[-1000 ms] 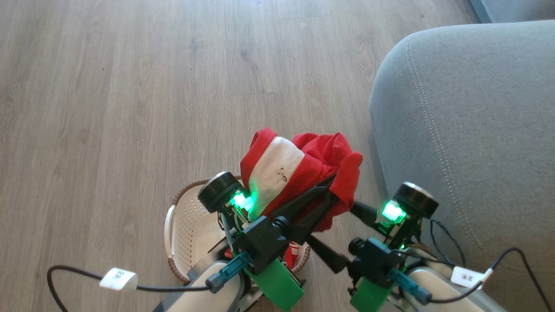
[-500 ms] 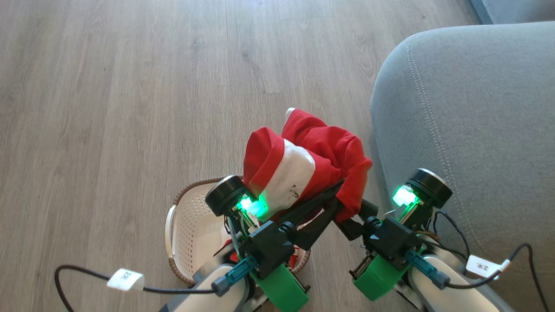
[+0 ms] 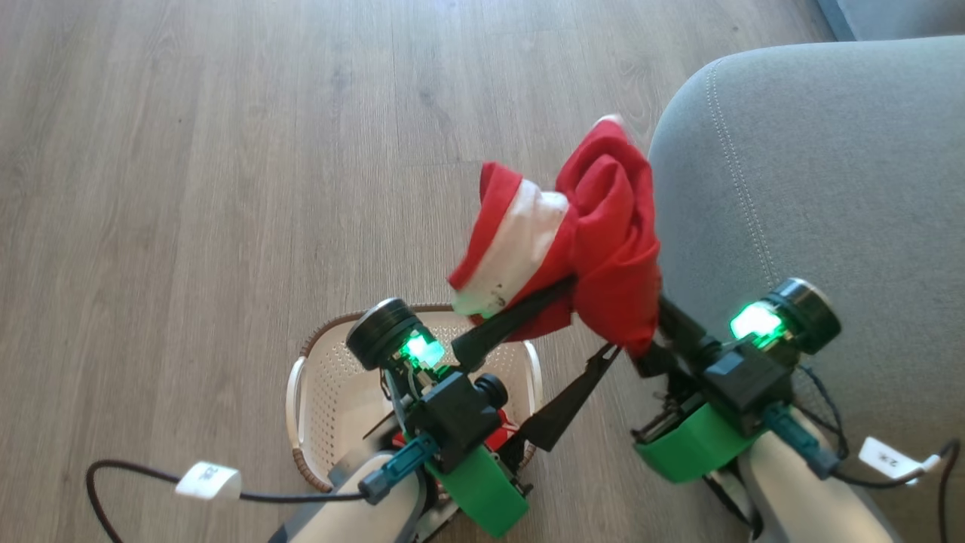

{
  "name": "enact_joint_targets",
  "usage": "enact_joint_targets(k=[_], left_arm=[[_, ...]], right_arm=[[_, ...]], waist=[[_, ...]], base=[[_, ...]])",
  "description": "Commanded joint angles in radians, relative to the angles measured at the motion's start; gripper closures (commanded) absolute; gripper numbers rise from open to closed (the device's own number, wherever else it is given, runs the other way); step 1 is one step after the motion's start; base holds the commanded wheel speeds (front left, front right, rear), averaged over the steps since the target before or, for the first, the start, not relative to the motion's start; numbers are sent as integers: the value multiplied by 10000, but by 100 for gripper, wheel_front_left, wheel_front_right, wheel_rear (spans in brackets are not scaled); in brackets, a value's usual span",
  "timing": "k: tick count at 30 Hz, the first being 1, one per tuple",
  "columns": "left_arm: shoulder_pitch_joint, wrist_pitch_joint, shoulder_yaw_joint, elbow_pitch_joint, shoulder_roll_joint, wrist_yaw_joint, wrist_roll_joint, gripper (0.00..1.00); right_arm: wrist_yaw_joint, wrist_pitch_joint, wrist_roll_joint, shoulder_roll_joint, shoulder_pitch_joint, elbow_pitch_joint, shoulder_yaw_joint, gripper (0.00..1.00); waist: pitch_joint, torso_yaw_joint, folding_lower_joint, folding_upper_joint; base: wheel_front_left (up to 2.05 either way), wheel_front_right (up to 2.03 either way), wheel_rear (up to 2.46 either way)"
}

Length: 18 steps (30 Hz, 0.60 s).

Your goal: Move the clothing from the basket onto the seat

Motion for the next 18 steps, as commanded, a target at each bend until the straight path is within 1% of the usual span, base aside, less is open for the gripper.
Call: enact_joint_targets(k=[1,11,18], left_arm=[[-315,-38,454,-231,-44,-6,9,0],[-202,-38,774,-150,-32,-6,121,0],[82,-38,1331,148,-31,-6,232,0]], right_arm=[[-4,-65,-7,184,-46,-454,-26,100],[-4,-65,-29,614,105,-733,-1419,100],[-4,-65,-94,582,99,-926,-2449,100]], waist=[[-4,1,0,0],[-121,-5,0,0],[-201,-89,0,0]], base=[[0,0,0],[0,0,0],[0,0,0]])
